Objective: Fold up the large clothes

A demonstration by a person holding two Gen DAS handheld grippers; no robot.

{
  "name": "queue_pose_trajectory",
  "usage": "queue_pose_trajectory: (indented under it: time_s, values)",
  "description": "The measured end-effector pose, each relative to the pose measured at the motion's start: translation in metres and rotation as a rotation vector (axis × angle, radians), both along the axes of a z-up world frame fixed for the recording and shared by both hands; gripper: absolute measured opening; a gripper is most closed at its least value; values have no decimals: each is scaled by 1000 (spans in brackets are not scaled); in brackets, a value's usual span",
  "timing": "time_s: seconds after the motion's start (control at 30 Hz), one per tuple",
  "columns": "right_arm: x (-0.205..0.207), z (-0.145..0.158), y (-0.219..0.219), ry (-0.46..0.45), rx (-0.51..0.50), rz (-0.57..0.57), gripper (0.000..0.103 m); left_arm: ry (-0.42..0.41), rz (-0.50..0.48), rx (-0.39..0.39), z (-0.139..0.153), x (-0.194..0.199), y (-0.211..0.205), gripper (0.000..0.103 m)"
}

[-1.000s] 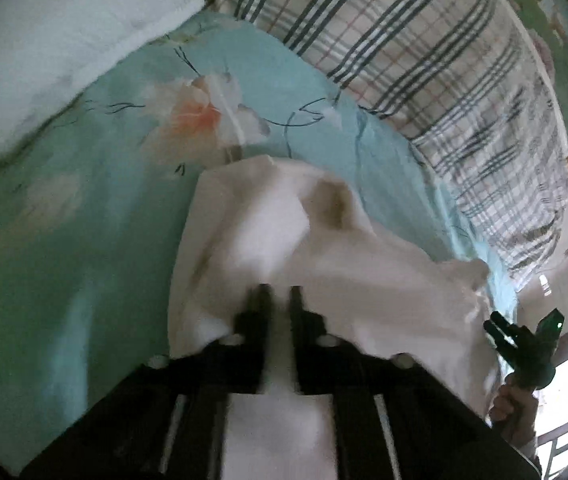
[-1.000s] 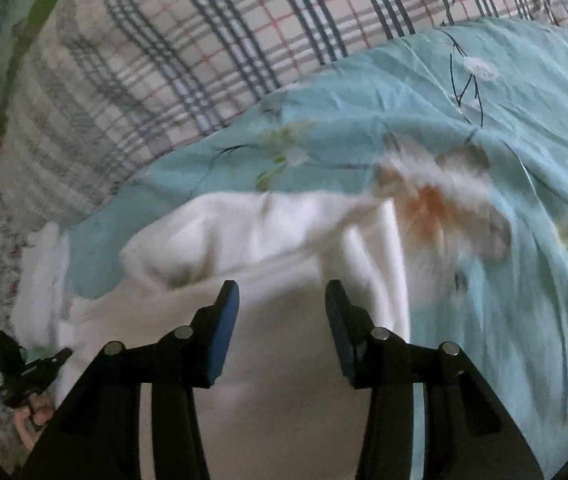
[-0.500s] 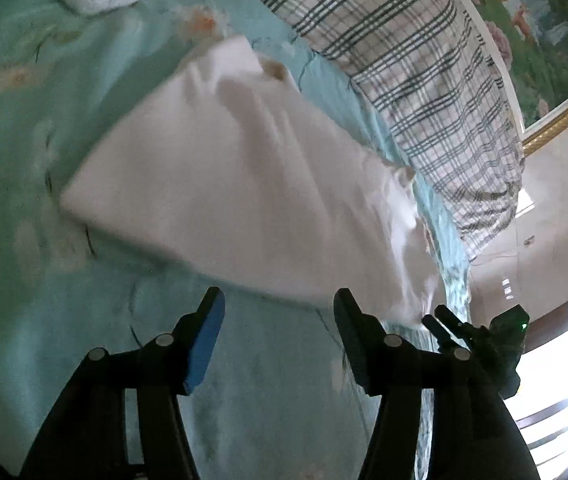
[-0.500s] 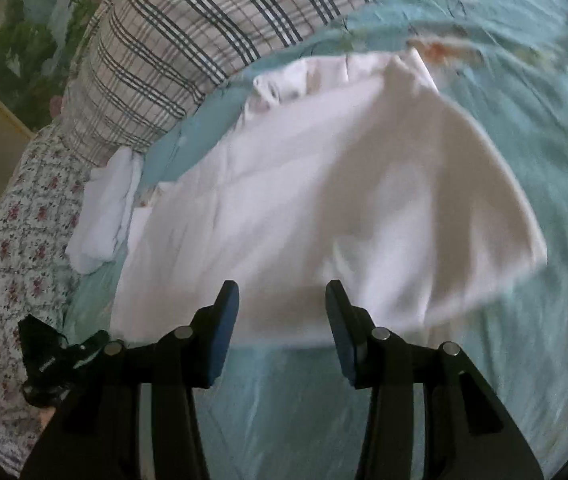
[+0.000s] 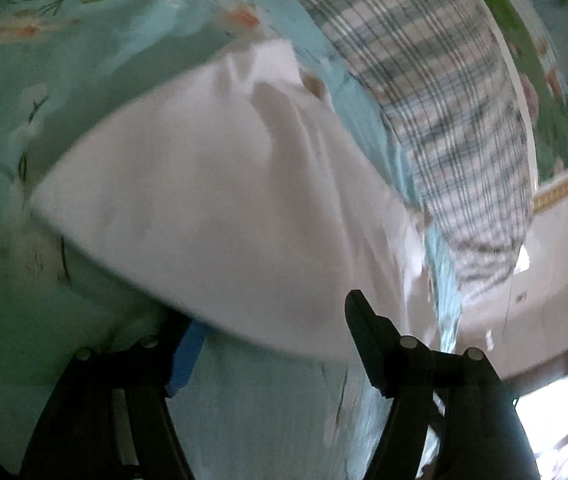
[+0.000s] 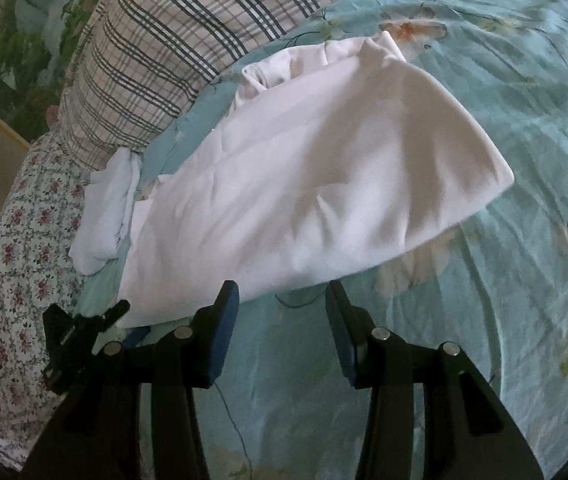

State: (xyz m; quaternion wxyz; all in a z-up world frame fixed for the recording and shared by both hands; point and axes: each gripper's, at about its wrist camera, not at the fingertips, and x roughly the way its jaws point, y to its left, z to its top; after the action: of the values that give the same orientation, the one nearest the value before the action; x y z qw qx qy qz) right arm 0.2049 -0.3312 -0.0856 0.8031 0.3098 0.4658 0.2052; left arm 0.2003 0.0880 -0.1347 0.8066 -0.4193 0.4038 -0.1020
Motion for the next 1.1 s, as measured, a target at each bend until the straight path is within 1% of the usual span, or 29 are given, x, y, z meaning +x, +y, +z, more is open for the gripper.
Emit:
queue_pose_trajectory:
  time_s: [0.03, 0.07, 0.13, 0.17, 0.2, 0.23, 0.27, 0.3, 0.33, 0.37, 0.43, 0.5, 0.53, 0.57, 0.63, 0.7, 0.73, 0.77, 0.8, 0.83, 0.87, 0.9, 0.93, 1.0, 1.03, 1.07, 1.1]
  values:
    - [7, 2, 3, -5, -15, 7, 46, -1, 18, -4, 0, 3, 3, 69]
    - [13, 5, 6, -13, -20, 12, 40, -3, 47, -1, 0, 8, 6, 68]
    - [35, 11, 19, -37, -20, 48, 31, -7, 82, 28, 2, 16, 7, 63]
    - [43, 13, 26, -43, -20, 66, 30, -3, 90, 42, 3, 19, 9, 56]
    - [56, 16, 38, -54, -26, 90, 28, 5, 99, 60, 2, 23, 11, 46]
    - [67, 18, 47, -59, -25, 112, 21, 10, 105, 71, 1, 25, 12, 39]
    - [80, 22, 68, -67, -16, 165, 19, 19, 105, 86, 1, 28, 13, 26]
    - [87, 24, 81, -76, -15, 196, 19, 20, 100, 86, 0, 29, 15, 21]
    - [94, 26, 96, -89, -23, 225, 18, 16, 96, 82, -1, 29, 16, 19]
    - [101, 27, 115, -103, -46, 268, 18, 11, 94, 88, 1, 29, 18, 12]
    - [109, 21, 138, -99, -90, 304, 18, -7, 80, 115, 7, 29, 16, 8]
    - [117, 2, 157, -59, -173, 328, 17, -44, 63, 143, 21, 28, 12, 8]
    - [116, -2, 158, -82, -173, 322, 16, -65, 54, 148, 29, 28, 9, 7]
    - [116, -5, 156, -91, -163, 314, 15, -103, 36, 160, 41, 26, 5, 7]
    - [115, -5, 153, -71, -150, 307, 15, -172, -5, 188, 65, 24, -8, 7]
    - [117, -6, 149, -45, -125, 313, 15, -250, -67, 227, 94, 24, -34, 7]
    - [119, -6, 144, -26, -96, 314, 15, -273, -94, 238, 103, 24, -45, 7]
    - [122, -8, 133, 15, -12, 310, 15, -298, -130, 257, 113, 25, -60, 7]
    - [123, -9, 121, 48, 63, 303, 15, -332, -183, 301, 125, 26, -84, 7]
    - [125, -11, 105, 81, 154, 283, 16, -350, -214, 326, 131, 28, -98, 7]
    - [125, -12, 82, 97, 253, 237, 19, -371, -258, 370, 136, 29, -119, 7]
    - [125, -12, 65, 97, 304, 203, 19, -391, -312, 431, 140, 31, -144, 7]
    - [124, -12, 33, 93, 398, 135, 19, -404, -355, 482, 140, 32, -165, 7]
    - [123, -17, -9, 95, 536, 60, 32, -427, -451, 595, 131, 34, -212, 7]
    - [122, -19, -25, 93, 591, 35, 55, -431, -490, 639, 125, 35, -231, 7]
    - [122, -21, -43, 82, 641, 13, 74, -435, -529, 687, 116, 35, -250, 7]
    - [122, -22, -54, 73, 658, 4, 77, -441, -561, 735, 105, 35, -268, 7]
